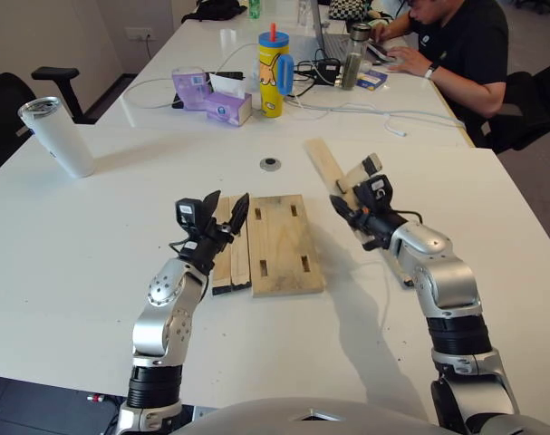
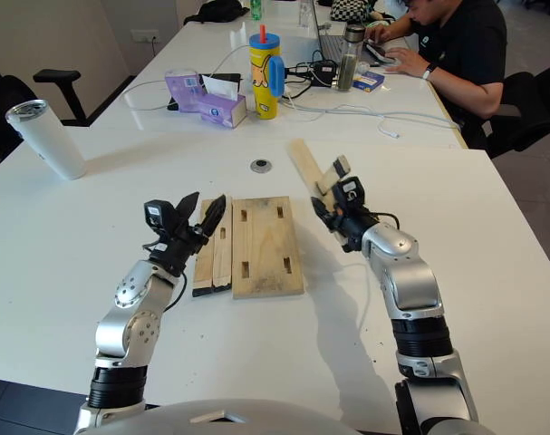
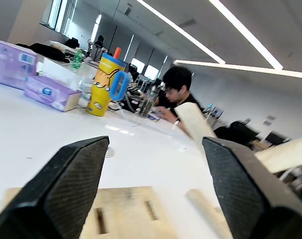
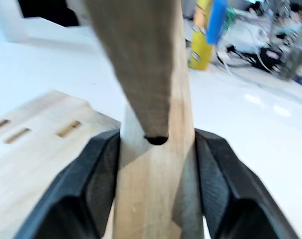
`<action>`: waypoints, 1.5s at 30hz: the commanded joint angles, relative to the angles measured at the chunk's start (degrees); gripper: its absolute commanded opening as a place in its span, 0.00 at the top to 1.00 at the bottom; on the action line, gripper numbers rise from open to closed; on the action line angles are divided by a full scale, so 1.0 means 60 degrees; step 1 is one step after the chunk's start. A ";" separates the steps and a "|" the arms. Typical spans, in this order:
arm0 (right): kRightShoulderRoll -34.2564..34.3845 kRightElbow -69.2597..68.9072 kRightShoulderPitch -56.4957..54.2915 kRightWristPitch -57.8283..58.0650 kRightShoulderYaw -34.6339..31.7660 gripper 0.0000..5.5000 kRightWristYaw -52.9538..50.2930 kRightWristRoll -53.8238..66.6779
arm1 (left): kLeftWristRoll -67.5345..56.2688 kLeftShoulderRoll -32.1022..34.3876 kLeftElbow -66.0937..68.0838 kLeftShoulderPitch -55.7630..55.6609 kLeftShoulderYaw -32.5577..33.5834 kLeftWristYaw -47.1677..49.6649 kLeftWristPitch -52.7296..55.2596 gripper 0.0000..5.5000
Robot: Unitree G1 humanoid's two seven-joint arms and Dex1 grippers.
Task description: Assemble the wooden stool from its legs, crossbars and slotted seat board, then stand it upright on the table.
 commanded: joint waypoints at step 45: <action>-0.0178 -0.0915 0.0062 -0.1050 0.1197 0.62 0.2095 0.0508 | -0.4891 -0.0510 -0.0471 0.0026 0.0740 0.1394 0.1892 0.63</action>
